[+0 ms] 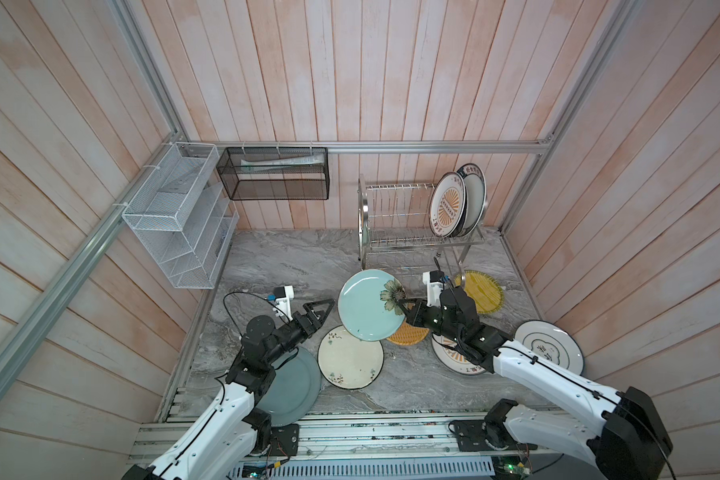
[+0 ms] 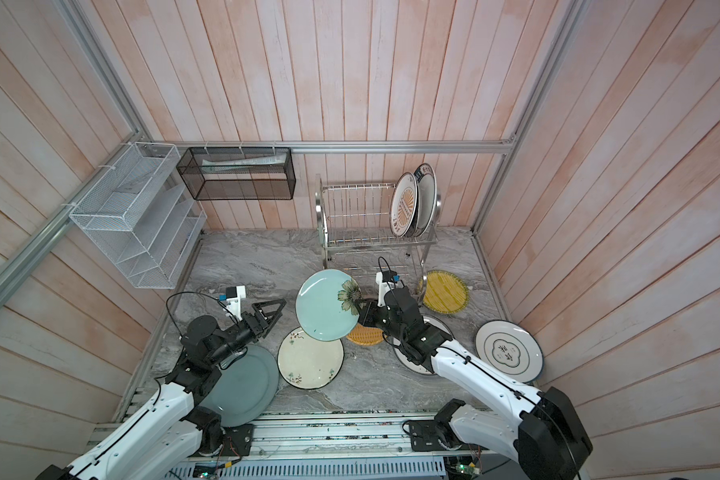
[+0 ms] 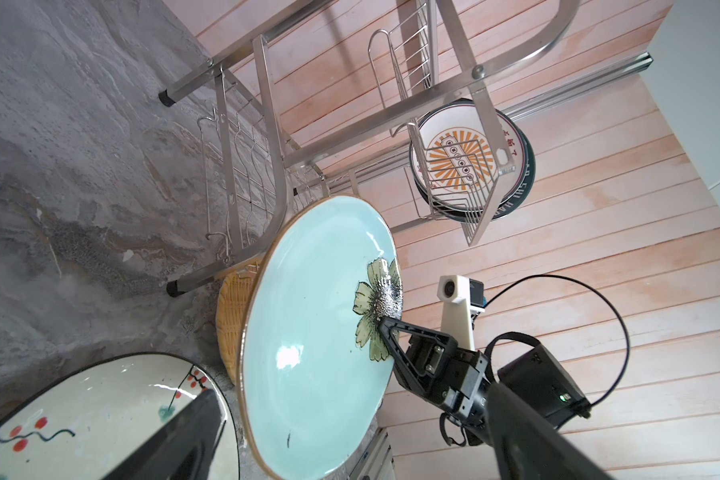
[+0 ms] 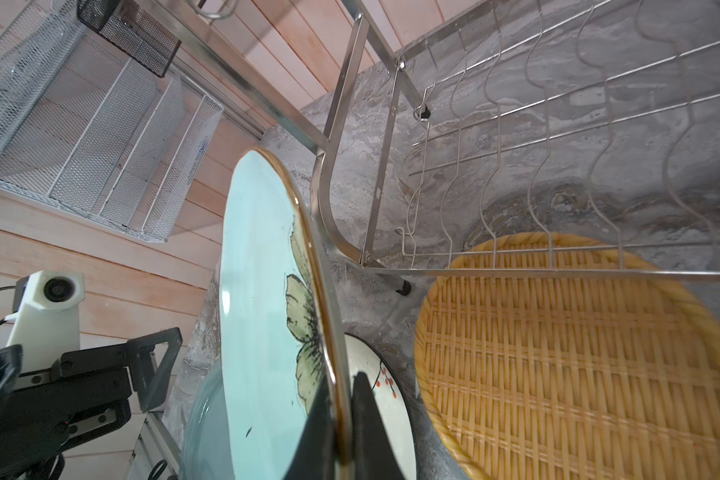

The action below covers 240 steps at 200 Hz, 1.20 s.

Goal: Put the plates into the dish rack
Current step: 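Open the left gripper and draw it back while the right gripper lifts the plate, then carry the flower plate upright to the rack's upper slots with the right gripper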

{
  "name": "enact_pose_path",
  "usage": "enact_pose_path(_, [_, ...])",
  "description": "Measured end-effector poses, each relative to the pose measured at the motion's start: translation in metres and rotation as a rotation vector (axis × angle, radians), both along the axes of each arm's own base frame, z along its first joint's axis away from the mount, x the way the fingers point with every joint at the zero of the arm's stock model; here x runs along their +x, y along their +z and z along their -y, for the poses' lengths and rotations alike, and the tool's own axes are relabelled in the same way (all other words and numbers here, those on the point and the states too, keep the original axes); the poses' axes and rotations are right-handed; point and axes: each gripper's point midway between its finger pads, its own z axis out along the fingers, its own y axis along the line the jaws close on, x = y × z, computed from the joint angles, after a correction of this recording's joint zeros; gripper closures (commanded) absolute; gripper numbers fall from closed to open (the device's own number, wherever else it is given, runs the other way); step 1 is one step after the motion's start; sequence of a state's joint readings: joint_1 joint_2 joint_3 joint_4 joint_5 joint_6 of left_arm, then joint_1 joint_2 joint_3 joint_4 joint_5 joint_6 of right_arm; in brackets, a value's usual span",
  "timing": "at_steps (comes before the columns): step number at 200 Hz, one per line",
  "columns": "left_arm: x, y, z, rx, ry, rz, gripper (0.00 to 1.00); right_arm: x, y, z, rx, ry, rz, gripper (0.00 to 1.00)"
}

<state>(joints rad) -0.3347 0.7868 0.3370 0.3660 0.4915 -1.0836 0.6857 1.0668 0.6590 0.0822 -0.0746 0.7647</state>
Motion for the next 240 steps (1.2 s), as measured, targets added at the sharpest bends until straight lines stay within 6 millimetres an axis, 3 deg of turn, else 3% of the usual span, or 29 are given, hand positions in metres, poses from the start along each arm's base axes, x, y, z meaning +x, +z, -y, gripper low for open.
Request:
enact_pose_path(44, [0.009,0.027,0.008,0.05,-0.037,0.115,0.0,-0.016,0.023,0.018,0.005,-0.012,0.044,1.0])
enact_pose_path(87, [0.018,0.033,0.016,0.092,-0.071,0.199,0.0,-0.037,0.045,0.025,0.006,0.04,0.071,1.0])
enact_pose_path(109, [0.022,0.035,0.018,0.105,-0.074,0.244,0.0,-0.043,0.075,0.026,0.016,0.065,0.118,1.0])
enact_pose_path(149, [0.028,0.043,0.022,0.12,-0.082,0.34,0.0,-0.047,0.149,0.029,0.061,0.08,0.258,1.0])
enact_pose_path(184, [0.026,0.057,0.024,0.129,-0.092,0.447,0.0,-0.038,0.204,0.026,0.063,0.071,0.363,1.0])
enact_pose_path(215, [0.018,0.069,0.024,0.144,-0.097,0.553,0.0,-0.019,0.233,0.027,0.017,0.005,0.418,1.0])
enact_pose_path(240, [0.008,0.063,0.021,0.165,-0.092,0.611,0.0,-0.001,0.251,0.034,-0.046,-0.076,0.457,1.0])
